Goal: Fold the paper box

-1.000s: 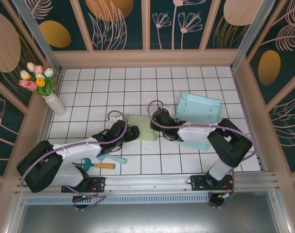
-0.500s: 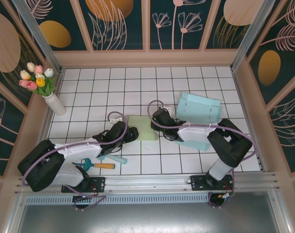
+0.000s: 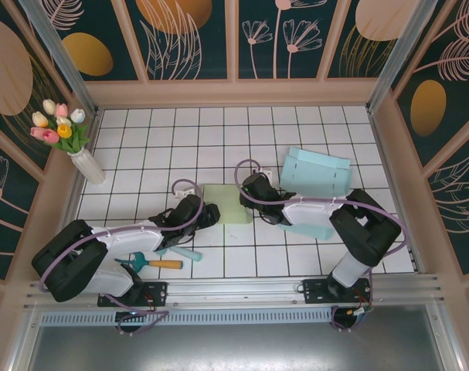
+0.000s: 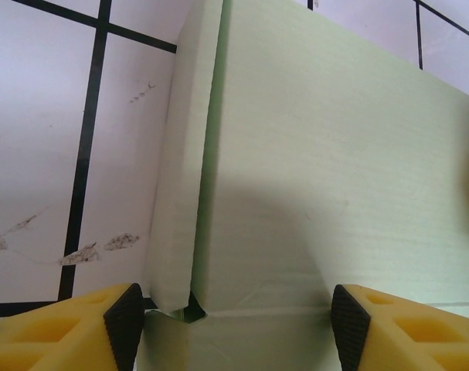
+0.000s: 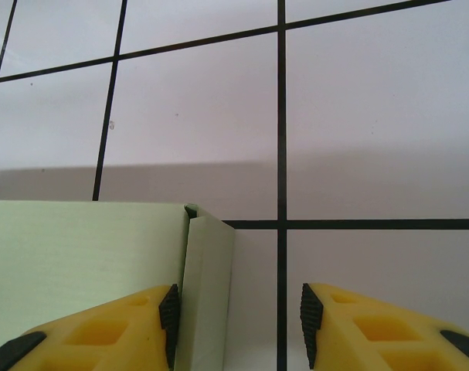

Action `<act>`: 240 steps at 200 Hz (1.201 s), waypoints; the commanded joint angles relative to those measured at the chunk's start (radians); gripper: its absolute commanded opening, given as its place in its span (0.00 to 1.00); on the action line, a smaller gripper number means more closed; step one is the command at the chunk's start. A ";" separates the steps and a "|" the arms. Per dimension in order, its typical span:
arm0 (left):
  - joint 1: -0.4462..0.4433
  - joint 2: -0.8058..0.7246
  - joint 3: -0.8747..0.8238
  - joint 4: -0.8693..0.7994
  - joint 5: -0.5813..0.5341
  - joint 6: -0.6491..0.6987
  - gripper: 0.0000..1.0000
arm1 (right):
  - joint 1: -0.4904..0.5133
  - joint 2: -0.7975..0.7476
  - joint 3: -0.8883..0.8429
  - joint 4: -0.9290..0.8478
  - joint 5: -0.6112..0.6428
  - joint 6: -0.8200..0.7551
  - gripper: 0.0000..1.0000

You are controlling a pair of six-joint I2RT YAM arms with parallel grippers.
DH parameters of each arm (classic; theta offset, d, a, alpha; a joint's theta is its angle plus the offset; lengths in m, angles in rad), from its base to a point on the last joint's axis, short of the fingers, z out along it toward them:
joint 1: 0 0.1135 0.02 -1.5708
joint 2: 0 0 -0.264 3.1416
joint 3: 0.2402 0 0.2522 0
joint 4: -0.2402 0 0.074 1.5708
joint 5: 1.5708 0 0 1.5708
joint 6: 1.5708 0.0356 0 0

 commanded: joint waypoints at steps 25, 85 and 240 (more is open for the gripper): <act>-0.003 0.010 -0.023 0.028 -0.013 -0.018 0.63 | 0.013 -0.006 -0.043 -0.034 0.004 0.005 0.48; -0.003 0.008 -0.031 0.031 -0.021 -0.028 0.61 | 0.025 -0.054 -0.065 -0.049 0.015 0.015 0.48; -0.003 0.012 -0.040 0.022 -0.049 -0.021 0.60 | 0.225 -0.208 -0.186 -0.059 0.082 0.219 0.41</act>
